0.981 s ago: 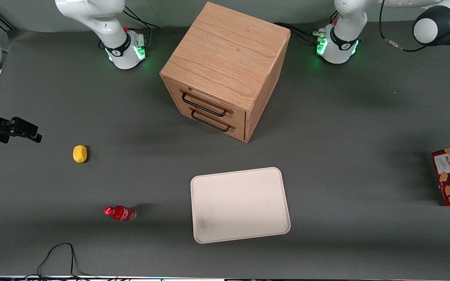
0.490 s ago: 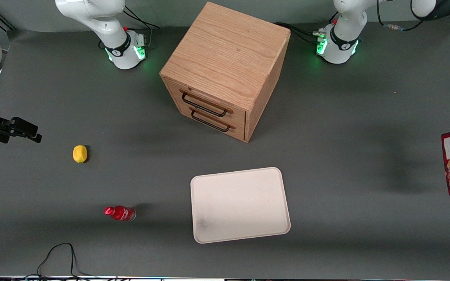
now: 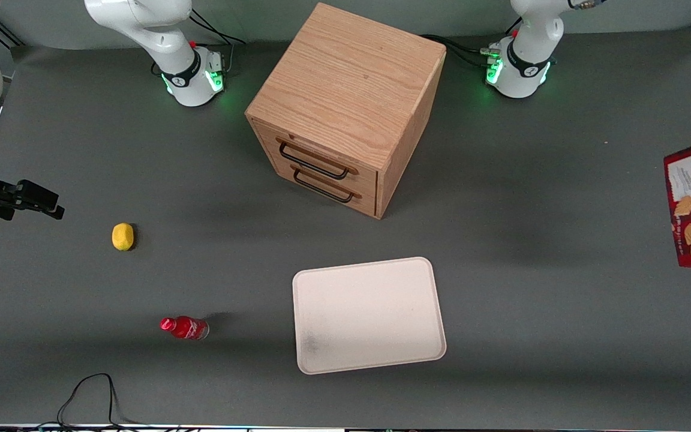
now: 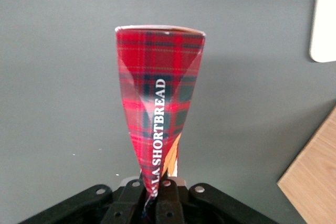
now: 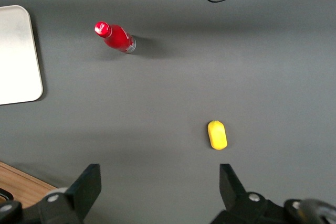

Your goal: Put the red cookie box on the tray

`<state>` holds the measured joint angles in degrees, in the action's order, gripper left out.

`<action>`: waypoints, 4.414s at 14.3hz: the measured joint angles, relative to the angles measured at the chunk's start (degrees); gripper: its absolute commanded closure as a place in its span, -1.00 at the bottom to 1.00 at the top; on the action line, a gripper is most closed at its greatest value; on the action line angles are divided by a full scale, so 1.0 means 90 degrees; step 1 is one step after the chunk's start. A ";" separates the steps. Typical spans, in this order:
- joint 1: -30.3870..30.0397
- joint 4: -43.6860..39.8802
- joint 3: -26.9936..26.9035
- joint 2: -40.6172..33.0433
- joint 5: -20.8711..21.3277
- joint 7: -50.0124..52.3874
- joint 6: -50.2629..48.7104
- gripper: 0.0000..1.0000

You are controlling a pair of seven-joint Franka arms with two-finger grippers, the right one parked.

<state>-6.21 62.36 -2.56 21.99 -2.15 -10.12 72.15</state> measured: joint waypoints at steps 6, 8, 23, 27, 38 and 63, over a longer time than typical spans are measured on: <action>0.1009 -0.0152 0.0695 0.0242 -0.0043 0.2129 0.0828 1.00; 0.1312 -0.0142 0.1041 0.0640 -0.0047 0.3123 0.1663 1.00; 0.2559 -0.0513 0.1407 0.3468 -0.0053 0.4649 0.4541 1.00; 0.2553 -0.0514 0.1393 0.3752 -0.0052 0.4649 0.5006 1.00; 0.2543 -0.0460 0.1291 0.4112 -0.0043 0.4649 0.5587 -1.00; 0.0566 0.1832 0.1190 -0.0175 -0.0002 0.3029 0.2564 -1.00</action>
<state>-1.12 78.85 8.15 20.42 -2.17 17.14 95.23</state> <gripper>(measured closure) 0.000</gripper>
